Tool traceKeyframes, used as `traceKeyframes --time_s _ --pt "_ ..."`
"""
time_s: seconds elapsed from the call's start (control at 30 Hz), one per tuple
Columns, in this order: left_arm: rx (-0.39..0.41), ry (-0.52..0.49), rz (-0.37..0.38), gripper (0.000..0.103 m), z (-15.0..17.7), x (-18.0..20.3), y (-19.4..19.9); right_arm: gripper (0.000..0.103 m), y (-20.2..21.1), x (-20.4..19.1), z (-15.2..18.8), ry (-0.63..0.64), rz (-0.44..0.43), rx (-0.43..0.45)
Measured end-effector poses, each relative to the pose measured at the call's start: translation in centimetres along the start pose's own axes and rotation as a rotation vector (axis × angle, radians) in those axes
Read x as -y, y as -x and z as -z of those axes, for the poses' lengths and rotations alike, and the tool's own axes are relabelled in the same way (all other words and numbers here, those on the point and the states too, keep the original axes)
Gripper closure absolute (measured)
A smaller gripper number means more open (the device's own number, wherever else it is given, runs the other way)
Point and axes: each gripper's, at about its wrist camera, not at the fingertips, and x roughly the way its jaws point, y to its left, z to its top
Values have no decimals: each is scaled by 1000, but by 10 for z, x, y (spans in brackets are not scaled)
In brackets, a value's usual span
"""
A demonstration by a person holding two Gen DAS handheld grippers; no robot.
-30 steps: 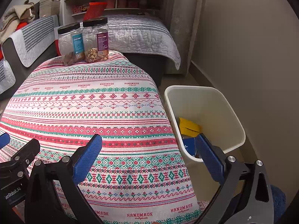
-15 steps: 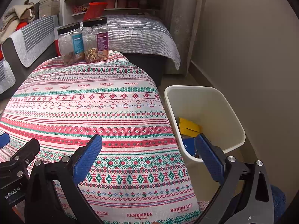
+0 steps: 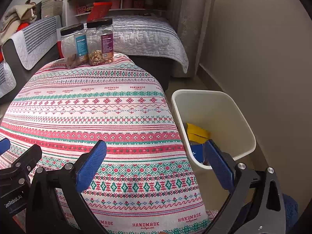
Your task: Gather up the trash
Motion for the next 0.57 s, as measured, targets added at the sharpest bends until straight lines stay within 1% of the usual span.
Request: traceKeyframes --time_s 0.57 --pt "3 -1 -9 7 0 1 1 7 0 0 0 3 1 0"
